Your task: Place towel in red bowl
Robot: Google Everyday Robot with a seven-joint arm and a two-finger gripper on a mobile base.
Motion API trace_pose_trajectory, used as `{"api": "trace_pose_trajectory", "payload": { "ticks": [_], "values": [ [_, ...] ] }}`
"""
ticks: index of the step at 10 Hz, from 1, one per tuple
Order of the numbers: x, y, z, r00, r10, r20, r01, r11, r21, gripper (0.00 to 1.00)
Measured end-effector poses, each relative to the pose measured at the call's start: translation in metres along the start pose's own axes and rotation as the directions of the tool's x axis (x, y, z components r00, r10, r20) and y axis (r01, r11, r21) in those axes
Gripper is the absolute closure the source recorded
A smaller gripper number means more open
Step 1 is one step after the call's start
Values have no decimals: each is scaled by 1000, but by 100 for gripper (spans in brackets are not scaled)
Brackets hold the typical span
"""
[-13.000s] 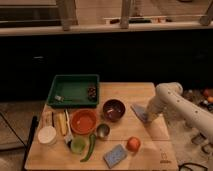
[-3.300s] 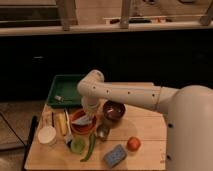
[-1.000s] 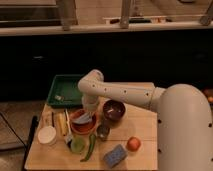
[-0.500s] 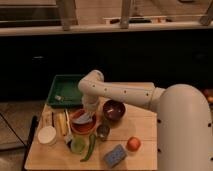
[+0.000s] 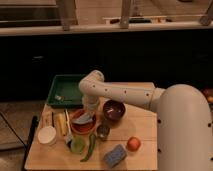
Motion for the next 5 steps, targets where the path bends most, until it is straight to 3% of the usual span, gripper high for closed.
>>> {"api": "trace_pose_trajectory", "payload": {
  "ticks": [5],
  "values": [
    [1,1,2,1000,-3,0,3,1000,0,99]
  ]
}}
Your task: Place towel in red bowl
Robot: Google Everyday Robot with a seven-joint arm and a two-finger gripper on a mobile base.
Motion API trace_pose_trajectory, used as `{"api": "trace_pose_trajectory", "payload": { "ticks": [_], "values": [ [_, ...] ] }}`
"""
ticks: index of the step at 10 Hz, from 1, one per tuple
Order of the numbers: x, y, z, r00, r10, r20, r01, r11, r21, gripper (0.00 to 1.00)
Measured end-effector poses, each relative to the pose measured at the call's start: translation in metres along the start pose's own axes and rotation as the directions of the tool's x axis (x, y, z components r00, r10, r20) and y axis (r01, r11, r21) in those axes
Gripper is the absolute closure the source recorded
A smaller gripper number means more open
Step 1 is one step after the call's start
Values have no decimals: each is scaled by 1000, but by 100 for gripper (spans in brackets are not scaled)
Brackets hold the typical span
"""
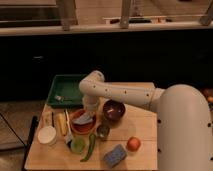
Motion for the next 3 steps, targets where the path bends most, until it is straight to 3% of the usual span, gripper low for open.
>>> {"api": "trace_pose_trajectory", "payload": {
  "ticks": [3],
  "values": [
    [1,0,1,1000,-1,0,1,1000,1,99]
  ]
}}
